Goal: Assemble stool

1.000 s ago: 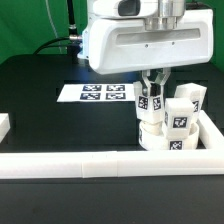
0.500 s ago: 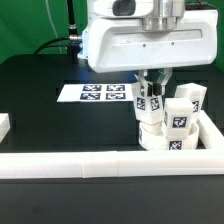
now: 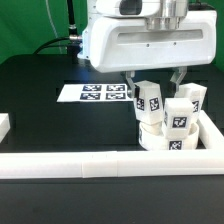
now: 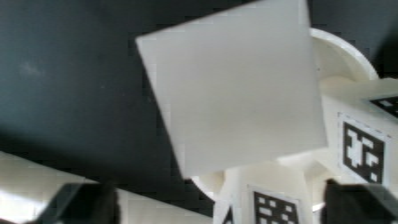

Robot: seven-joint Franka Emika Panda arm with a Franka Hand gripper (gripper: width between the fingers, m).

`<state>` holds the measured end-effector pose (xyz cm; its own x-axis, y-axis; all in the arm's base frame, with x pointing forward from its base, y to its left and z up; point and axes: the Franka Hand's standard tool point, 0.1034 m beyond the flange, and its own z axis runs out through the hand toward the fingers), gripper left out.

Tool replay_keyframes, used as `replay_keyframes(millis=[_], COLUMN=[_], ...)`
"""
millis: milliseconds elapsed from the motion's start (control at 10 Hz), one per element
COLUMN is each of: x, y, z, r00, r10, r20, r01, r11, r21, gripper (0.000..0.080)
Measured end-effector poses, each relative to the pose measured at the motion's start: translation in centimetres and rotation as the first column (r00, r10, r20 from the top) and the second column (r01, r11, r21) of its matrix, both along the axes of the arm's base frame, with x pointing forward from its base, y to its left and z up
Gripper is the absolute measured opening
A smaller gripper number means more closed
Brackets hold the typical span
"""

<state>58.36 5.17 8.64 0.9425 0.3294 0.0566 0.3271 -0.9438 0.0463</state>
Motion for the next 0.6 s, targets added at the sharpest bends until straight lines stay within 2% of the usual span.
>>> replay_keyframes(millis=[100,600], x=[-0.1,-1.8], y=[0.0,-0.4], z=[0.0,-0.8], r00=[1.0,1.0], r10=[0.002,-0.004], r20=[-0.001,-0.01], r01=[-0.002,0.004], r11=[1.0,1.0], r21=[0.0,-0.001], gripper=[0.0628,0.0649])
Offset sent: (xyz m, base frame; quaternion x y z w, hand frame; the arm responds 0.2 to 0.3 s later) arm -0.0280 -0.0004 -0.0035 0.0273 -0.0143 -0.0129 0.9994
